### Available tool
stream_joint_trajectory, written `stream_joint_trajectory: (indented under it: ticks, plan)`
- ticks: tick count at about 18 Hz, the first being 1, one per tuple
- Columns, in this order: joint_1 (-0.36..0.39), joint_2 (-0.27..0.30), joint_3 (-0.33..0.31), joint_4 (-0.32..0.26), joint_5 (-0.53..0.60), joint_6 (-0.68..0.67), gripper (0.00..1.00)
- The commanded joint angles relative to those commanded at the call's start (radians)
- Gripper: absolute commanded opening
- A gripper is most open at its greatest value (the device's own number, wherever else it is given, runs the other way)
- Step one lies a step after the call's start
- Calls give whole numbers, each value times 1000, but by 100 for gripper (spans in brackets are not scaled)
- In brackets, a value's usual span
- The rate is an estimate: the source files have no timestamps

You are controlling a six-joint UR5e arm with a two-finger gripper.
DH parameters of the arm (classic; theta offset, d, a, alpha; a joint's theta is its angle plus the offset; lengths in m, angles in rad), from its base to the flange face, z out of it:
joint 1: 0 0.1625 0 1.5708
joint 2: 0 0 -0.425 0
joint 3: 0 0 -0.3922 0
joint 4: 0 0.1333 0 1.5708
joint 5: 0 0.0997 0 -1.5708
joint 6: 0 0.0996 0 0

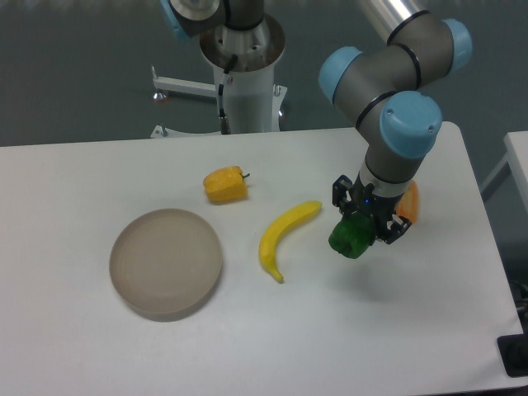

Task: Pick up the green pepper from the table
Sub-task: 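Lift the green bell pepper up off the table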

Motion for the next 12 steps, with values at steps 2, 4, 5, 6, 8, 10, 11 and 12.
stream_joint_trajectory:
  ticks: [2, 4, 5, 6, 8, 10, 11, 12]
  plan:
    - [-2, -6, -2, 2, 12, 5, 22]
    - [-8, -9, -2, 0, 40, 61, 22]
    - [-6, -9, -2, 0, 57, 86, 22]
    - [-6, -6, -2, 0, 58, 94, 21]
    - [-5, -6, -3, 2, 58, 104, 21]
    - [-5, -6, -3, 2, 57, 118, 22]
    - [-3, -5, -8, 2, 57, 120, 21]
    - [-2, -5, -8, 3, 57, 121, 21]
